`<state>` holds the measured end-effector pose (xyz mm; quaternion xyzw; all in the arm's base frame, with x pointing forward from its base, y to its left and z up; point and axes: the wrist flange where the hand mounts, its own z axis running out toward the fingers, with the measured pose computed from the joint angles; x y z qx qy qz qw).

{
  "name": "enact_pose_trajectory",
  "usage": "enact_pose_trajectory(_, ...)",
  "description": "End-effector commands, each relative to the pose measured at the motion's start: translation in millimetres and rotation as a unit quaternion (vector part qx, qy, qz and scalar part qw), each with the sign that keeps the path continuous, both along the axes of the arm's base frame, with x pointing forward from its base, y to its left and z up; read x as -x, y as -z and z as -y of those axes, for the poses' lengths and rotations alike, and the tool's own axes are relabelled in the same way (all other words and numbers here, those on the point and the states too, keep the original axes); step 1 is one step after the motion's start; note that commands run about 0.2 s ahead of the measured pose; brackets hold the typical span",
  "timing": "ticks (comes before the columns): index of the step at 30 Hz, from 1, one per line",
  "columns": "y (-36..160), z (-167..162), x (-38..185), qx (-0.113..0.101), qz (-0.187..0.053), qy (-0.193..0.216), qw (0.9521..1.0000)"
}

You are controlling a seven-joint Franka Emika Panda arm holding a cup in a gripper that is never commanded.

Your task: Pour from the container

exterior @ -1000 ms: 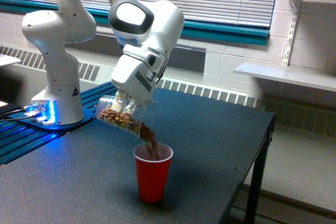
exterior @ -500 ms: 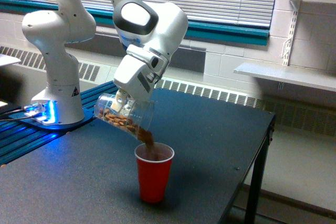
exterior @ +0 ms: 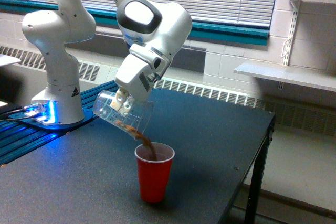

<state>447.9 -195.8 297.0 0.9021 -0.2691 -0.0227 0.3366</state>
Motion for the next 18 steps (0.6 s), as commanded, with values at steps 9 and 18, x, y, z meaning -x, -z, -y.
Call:
enact_pose_trajectory(9, -2.8, -3.6, -7.4, -0.021, -0.023, -0.014, 0.9994)
enact_pose_trajectory(18, -4.1, -2.7, -7.8, -0.035, -0.016, -0.007, 0.9992)
